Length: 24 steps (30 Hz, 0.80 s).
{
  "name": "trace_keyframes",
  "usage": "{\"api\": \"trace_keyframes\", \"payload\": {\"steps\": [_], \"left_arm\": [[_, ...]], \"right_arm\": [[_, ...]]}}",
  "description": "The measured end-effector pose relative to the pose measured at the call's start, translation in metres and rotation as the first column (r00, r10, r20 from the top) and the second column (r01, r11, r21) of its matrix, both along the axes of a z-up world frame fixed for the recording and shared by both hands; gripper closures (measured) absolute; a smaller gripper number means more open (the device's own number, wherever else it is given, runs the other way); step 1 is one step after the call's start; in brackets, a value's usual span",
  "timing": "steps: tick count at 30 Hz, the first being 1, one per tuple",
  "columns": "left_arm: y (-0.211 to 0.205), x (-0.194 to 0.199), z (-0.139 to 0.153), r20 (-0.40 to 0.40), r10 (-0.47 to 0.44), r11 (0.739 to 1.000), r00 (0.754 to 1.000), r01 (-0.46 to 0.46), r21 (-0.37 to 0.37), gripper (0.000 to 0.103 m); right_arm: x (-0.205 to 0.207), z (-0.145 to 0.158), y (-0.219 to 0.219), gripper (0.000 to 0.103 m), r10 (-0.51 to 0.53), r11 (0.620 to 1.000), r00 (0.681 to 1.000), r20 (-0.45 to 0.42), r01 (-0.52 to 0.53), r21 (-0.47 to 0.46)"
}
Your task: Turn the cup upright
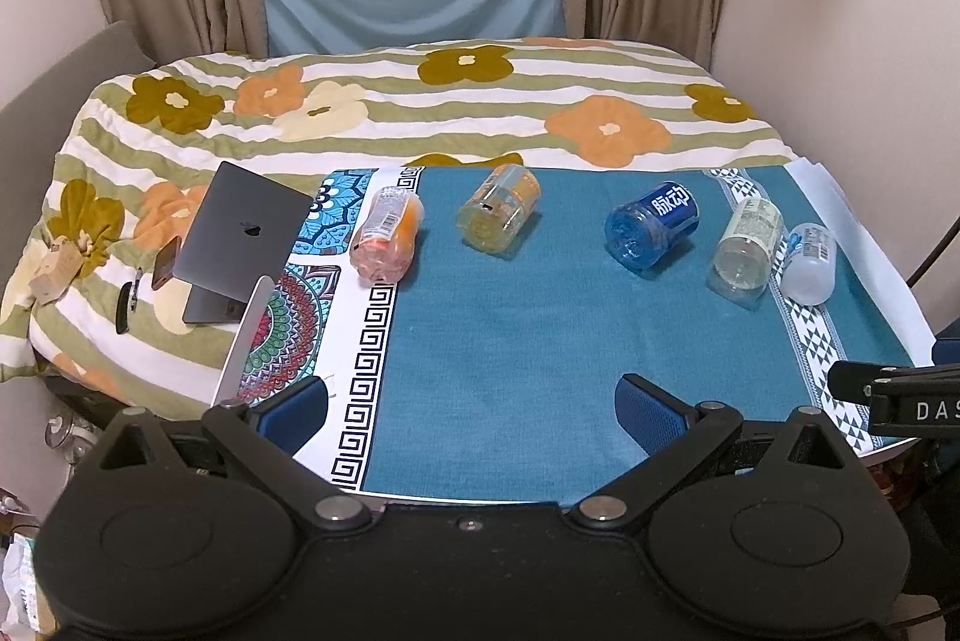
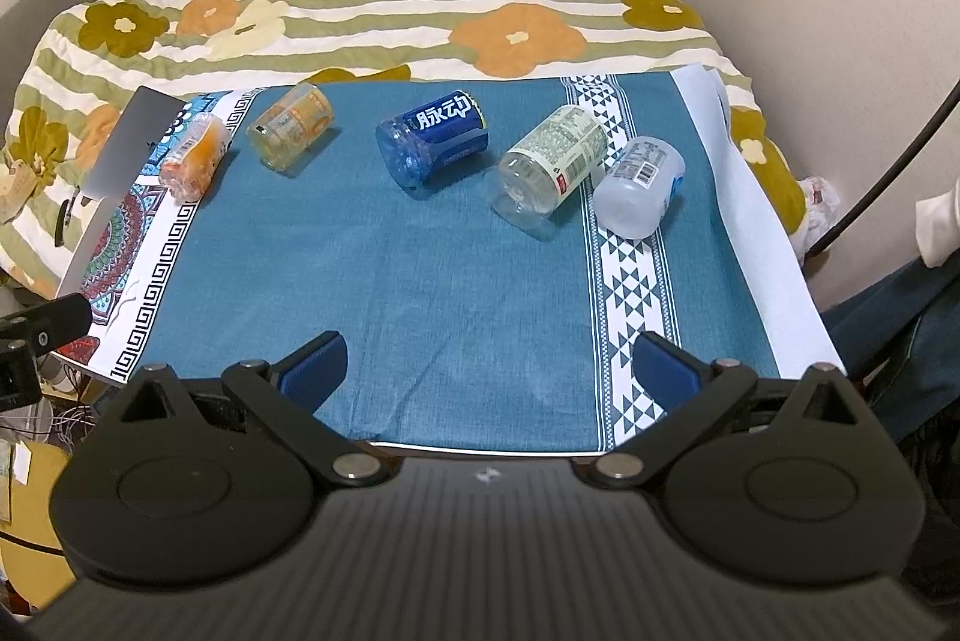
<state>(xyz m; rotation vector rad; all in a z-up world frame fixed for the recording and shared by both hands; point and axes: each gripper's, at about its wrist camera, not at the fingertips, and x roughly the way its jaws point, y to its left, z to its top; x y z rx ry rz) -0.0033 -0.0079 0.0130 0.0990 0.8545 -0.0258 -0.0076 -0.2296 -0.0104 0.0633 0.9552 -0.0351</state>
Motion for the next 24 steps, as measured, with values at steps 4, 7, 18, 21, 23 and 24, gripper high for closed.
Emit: {"api": "trace_keyframes", "payload": {"steps": [4,7,18,21,23,24], "left_arm": [[-0.001,-0.001,0.0,0.003,0.004,1.0,1.0,-0.004,0.001,0.0],[-0.002,-0.001,0.001,0.0,0.007,1.0,1.0,-0.007,0.002,0.0],[-0.004,0.026,0.021,0.027,-0.016,0.998,1.0,0.015,0.056,0.0],[-0.002,0.047,0.025,0.031,-0.044,0.996,0.999,0.041,0.078,0.0],[-0.001,0.063,0.024,0.016,-0.072,0.994,0.997,0.071,0.08,0.0],[-0.001,0.072,0.023,0.012,-0.086,0.992,0.996,0.085,0.088,0.0]], "right_arm": [[0.0,0.001,0.0,0.0,0.0,1.0,1.0,0.001,0.0,0.003],[0.0,0.001,0.0,0.0,0.0,1.0,1.0,-0.001,0.0,0.002],[0.001,0.007,-0.016,0.0,0.055,0.998,0.998,0.009,-0.055,0.019],[0.006,0.004,-0.021,0.0,0.076,0.997,0.997,0.023,-0.076,0.022],[0.011,-0.001,-0.022,0.0,0.084,0.996,0.996,0.021,-0.084,0.013],[0.013,-0.003,-0.022,0.0,0.085,0.996,0.996,0.017,-0.085,0.01]]}}
